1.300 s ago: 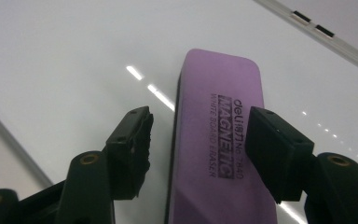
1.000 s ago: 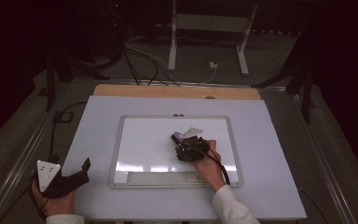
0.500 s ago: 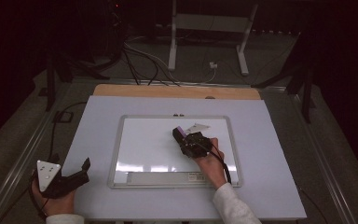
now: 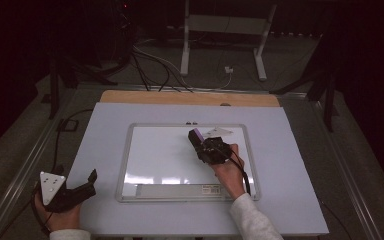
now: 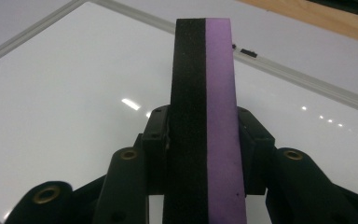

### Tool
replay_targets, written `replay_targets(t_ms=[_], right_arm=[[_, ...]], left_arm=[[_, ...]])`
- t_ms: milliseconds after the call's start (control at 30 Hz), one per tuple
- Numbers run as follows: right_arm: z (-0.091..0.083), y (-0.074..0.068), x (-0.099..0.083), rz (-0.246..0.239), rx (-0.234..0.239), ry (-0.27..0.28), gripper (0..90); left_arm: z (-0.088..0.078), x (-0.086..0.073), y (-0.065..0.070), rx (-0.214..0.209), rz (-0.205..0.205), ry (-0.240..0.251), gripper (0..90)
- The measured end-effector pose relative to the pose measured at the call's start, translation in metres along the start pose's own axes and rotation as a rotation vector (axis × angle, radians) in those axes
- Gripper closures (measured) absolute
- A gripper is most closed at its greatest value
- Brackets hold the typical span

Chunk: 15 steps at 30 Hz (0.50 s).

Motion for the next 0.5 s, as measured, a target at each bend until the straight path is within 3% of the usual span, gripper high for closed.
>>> replay_targets(t_ms=[500], right_arm=[[-0.004,0.012,0.003,0.080,-0.024,0.040,62.7]], left_arm=[[0.000,0.000,-0.001,0.002,-0.002,0.001,1.0]])
Point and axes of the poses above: each handheld gripper's, and its own axes: z roughly forward along the jaws, x roughly out of its top, y roughly to its right, the point moved 2 cm from there along z, roughly forward along the jaws, and after that the axes turned 5 degrees about -z, right-handed, at the moved point
